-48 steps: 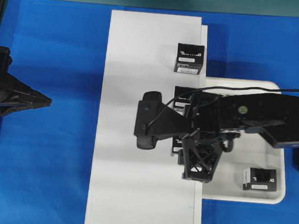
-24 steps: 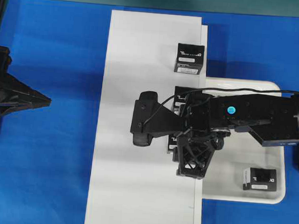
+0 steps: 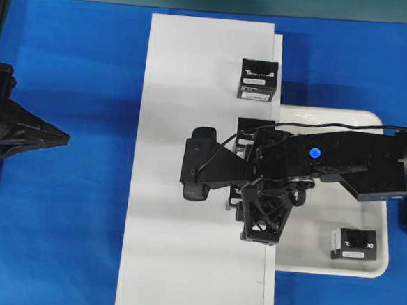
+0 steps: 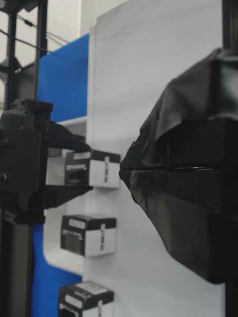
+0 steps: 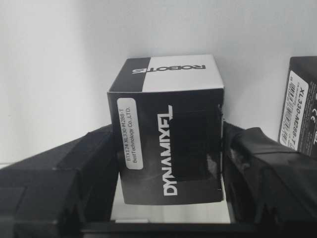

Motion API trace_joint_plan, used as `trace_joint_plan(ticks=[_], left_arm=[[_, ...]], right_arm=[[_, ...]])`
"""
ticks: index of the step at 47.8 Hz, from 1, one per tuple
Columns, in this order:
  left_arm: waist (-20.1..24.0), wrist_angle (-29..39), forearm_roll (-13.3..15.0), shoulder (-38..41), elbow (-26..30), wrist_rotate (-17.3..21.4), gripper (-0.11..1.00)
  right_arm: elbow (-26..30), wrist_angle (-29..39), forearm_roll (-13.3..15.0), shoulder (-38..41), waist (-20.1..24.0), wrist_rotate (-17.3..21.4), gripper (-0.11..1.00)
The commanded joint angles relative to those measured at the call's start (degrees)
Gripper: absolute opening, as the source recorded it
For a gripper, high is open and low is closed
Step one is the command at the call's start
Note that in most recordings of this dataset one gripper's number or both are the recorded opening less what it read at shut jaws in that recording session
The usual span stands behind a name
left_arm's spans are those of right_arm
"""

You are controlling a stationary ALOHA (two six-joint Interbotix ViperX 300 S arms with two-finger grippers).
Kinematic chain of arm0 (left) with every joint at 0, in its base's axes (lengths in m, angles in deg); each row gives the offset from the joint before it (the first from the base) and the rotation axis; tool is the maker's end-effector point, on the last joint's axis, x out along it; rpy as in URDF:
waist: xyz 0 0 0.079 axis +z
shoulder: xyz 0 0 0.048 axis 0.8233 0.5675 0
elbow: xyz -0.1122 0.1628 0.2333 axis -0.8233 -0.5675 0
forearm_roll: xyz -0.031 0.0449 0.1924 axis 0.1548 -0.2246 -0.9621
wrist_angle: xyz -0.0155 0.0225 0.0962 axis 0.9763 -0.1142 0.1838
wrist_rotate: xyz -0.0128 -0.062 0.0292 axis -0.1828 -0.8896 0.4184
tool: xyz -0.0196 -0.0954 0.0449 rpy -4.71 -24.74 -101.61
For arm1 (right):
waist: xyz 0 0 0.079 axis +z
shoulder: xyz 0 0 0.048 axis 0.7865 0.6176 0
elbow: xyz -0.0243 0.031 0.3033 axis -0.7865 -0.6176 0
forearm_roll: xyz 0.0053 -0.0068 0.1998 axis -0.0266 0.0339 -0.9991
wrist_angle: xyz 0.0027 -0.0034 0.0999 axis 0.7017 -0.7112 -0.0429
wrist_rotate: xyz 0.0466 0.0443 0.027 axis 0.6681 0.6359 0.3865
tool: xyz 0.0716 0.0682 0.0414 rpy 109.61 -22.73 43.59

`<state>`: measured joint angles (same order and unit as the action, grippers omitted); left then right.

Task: Place the box from the white plastic tray onto the white base.
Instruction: 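Carry the box left onto the white base below the other boxes, then lower the box onto the base and open the right gripper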

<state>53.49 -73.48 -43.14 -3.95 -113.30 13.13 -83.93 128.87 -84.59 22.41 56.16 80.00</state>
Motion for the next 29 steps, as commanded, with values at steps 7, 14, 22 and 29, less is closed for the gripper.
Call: trace_joint_plan(ticks=[7,14,22,29], left_arm=[[-0.18,-0.26,-0.09,0.26,1.41,0.00,-0.07],[-0.09,-0.26,-0.09,0.35,1.49,0.00,-0.07],[-0.09,-0.26,-0.09,0.26,1.49,0.00,-0.07],[-0.09,-0.26,-0.18,0.26,1.41,0.00,-0.07]], right_arm=[[-0.26,0.00,-0.26,0.53,0.09,-0.09,0.59],[-0.26,0.35,-0.26,0.53,0.18,-0.09,0.59],[-0.26,0.62,-0.26,0.44,0.35,-0.09,0.59],[-0.26,1.05,-0.26,0.44,0.44,-0.09,0.59]])
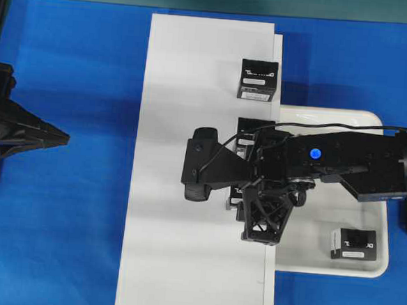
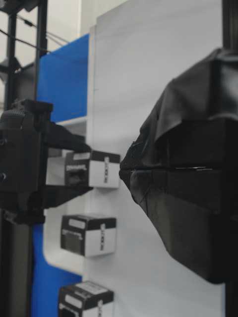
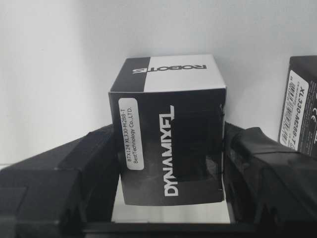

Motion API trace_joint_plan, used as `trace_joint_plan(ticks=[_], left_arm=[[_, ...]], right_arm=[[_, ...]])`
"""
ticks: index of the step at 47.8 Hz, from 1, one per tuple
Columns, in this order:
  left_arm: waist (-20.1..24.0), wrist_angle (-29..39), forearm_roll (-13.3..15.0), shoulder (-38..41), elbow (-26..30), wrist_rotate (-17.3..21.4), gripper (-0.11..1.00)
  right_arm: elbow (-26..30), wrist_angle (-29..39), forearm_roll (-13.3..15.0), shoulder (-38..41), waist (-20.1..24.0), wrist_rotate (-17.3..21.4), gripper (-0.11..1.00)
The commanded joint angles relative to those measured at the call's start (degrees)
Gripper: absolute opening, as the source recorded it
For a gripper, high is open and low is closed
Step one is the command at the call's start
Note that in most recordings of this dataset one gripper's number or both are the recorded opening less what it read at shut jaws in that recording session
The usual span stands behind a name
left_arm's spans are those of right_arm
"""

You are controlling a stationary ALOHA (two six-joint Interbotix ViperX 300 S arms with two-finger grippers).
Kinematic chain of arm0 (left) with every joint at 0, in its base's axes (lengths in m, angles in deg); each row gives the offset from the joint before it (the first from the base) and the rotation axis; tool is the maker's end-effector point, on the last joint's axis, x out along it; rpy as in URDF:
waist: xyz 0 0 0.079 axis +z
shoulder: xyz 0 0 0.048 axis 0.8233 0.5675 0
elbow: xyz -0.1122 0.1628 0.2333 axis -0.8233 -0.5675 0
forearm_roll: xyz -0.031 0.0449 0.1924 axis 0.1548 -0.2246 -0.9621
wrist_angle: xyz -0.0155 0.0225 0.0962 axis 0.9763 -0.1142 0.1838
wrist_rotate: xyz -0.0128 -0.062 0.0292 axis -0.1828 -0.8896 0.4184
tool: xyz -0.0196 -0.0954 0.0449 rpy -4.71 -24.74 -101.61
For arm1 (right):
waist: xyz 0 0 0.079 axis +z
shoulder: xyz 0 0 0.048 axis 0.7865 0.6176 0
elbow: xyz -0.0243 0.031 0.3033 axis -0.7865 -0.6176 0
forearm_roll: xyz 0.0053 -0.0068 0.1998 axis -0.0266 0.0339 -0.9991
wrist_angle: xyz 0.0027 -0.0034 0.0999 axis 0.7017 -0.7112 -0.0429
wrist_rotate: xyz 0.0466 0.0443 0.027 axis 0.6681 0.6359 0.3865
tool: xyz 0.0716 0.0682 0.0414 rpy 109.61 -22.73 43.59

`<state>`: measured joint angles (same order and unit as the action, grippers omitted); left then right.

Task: Place the box from the white plastic tray onto the white base.
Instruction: 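Lower the box onto the base and open the right gripper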

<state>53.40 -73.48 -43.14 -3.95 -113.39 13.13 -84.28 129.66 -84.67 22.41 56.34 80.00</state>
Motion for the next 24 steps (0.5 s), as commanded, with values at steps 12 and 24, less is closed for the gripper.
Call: trace_joint_plan(ticks=[12,24], left_arm=[[0.00,-0.26,-0.18,0.26,1.58,0.00,-0.07],[0.00,-0.26,-0.18,0.44,1.58,0.00,-0.07]], right_arm=[[0.18,0.70,-0.18,-0.18,0.26,0.09,0.59],[0.18,0.18,-0.26,-0.18,0.26,0.00,0.59]])
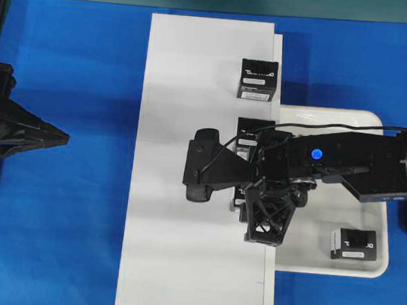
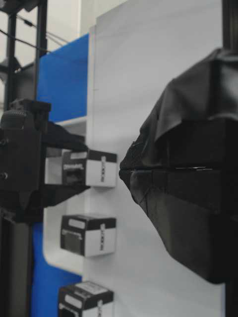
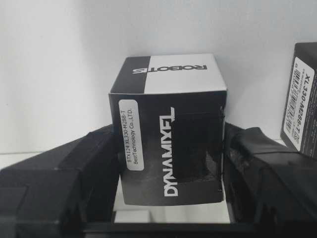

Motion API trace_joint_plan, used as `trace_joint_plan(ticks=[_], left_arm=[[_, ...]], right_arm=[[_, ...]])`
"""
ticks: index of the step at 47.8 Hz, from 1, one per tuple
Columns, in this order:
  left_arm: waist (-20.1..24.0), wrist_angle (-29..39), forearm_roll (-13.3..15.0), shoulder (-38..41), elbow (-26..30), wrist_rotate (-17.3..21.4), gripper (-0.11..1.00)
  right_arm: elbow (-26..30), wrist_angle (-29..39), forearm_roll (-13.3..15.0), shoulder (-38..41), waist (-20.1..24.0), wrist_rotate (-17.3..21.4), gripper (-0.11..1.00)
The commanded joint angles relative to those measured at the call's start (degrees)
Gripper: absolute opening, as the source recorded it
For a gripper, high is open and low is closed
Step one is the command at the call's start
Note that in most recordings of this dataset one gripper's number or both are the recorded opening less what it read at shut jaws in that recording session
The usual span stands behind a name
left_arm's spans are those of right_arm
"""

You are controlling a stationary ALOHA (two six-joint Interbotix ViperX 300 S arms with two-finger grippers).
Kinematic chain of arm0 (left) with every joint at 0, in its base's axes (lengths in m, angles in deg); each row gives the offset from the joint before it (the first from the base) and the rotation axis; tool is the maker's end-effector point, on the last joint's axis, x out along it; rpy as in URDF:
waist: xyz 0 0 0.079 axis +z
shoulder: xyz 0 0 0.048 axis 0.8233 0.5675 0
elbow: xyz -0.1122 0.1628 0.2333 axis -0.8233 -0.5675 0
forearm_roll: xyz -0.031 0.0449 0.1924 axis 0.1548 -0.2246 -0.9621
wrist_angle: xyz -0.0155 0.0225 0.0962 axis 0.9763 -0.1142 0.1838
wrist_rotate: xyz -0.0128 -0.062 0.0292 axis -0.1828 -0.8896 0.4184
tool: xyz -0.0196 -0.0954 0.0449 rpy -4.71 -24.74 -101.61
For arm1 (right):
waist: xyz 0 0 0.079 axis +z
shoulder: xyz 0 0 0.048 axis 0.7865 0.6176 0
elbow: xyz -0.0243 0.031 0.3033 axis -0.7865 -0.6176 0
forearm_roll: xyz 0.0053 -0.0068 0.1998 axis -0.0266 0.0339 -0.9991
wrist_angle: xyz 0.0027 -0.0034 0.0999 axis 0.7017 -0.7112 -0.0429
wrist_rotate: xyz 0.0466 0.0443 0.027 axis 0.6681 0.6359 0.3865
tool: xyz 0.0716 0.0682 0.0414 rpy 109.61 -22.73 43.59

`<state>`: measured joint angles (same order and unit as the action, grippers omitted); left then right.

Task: Place the box from the white plastic tray onto the white base.
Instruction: 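Lower the box onto the base and open the right gripper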

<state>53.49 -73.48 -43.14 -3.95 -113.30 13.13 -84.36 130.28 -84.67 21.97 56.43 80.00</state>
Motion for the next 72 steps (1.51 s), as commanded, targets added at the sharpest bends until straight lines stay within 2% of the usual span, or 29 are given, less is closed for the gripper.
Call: trace_joint_plan(ticks=[1,34,36,41,46,72], left_arm=[[-0.09,-0.18,-0.09,0.44,1.41,0.00,-0.07],[-0.09,-0.18,-0.09,0.35,1.49,0.00,-0.07],[-0.09,-0.26,-0.09,0.35,1.41,0.00,-0.07],[-0.09,-0.26,-0.18,0.35,1.49,0.00,-0.07],[-0.09,-0.18,-0.09,0.35,1.41,0.00,-0.07],[-0.09,0.18,-0.09,0.53,1.32,0.00,-0.07]], right_arm=[[0.26,-0.53,-0.18,0.26,0.18,-0.09,0.59],[-0.53,-1.58,-0.18,0.00,0.09,-0.09,0.59],[-0.53,-1.67,-0.18,0.00,0.09,-0.09,0.61],[-0.62,-1.93,0.09,0.00,0.09,-0.18,0.83],[-1.14,-3.16,0.18,-0.35,0.18,-0.26,0.96],[-2.90,-9.05,0.26,-3.69,0.09,0.09,0.97]])
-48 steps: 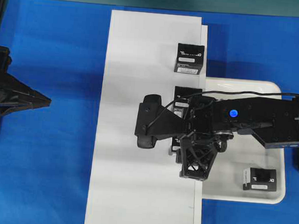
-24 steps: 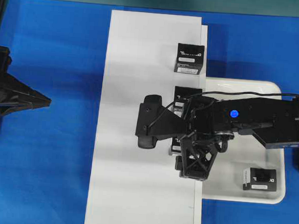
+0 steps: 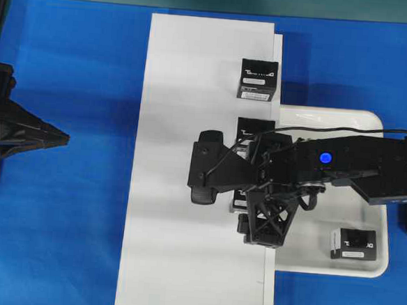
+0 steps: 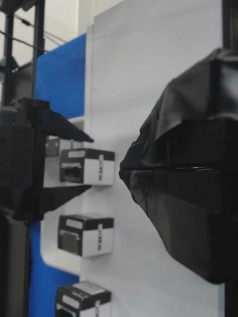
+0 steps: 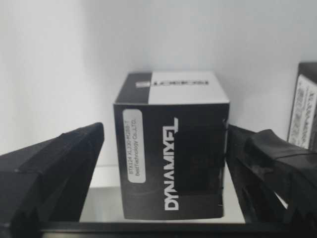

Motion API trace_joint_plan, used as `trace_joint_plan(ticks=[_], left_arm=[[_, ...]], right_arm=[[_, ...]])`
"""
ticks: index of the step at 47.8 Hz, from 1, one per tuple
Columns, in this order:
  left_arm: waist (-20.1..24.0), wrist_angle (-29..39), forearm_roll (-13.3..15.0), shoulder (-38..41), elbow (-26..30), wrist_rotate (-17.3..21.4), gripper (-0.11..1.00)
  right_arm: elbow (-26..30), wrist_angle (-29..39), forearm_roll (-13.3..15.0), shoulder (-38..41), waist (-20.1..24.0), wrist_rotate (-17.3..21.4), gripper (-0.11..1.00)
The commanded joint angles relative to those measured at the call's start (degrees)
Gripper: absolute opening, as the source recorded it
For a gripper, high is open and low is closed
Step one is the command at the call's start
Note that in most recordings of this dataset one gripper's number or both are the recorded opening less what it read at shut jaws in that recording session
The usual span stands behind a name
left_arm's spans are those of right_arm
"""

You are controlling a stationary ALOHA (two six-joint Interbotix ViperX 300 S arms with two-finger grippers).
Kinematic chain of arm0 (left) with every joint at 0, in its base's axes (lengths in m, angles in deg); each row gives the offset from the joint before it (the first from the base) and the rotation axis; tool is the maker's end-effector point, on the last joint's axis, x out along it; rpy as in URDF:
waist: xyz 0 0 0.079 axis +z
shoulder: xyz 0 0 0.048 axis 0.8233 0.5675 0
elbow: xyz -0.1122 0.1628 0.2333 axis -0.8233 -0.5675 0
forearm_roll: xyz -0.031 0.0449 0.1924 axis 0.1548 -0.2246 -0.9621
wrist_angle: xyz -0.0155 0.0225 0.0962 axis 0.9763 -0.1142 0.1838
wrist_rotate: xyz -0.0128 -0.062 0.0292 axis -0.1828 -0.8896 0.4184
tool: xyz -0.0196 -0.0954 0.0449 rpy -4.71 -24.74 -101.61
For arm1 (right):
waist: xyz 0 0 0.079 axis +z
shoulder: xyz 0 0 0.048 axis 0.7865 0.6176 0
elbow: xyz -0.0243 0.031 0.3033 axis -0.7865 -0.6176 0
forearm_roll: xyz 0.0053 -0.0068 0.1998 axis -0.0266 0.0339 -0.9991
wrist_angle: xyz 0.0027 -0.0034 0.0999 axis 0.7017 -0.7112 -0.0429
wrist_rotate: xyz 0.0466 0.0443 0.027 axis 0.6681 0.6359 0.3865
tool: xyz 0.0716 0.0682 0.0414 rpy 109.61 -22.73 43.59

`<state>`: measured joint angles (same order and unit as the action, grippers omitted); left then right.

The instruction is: Place the box from the white plastic tray onto the white base.

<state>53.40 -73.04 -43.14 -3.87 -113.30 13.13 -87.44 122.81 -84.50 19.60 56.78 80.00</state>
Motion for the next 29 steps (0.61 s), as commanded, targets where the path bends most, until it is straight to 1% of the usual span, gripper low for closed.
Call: trace_joint_plan(ticks=[1,11,21,29], left_arm=[[0.00,-0.26,-0.18,0.44,1.41,0.00,-0.07],[0.00,-0.18,-0.09,0.18,1.41,0.00,-0.07],[-0.09,-0.18,-0.09,0.00,1.41,0.00,-0.07],[-0.09,-0.18,-0.09,0.26,1.41,0.09,-0.07]], right_arm=[[0.18,-2.11,0.09,-1.76,-0.26,0.18,0.97],[-0.35,-6.59,0.26,-7.03,-1.23,0.35,0.97],[-2.11,-10.55,0.53,-14.24,-2.29,0.35,0.97],[-5.71,-16.17,2.81,-21.01,-2.46,0.35,0.97]])
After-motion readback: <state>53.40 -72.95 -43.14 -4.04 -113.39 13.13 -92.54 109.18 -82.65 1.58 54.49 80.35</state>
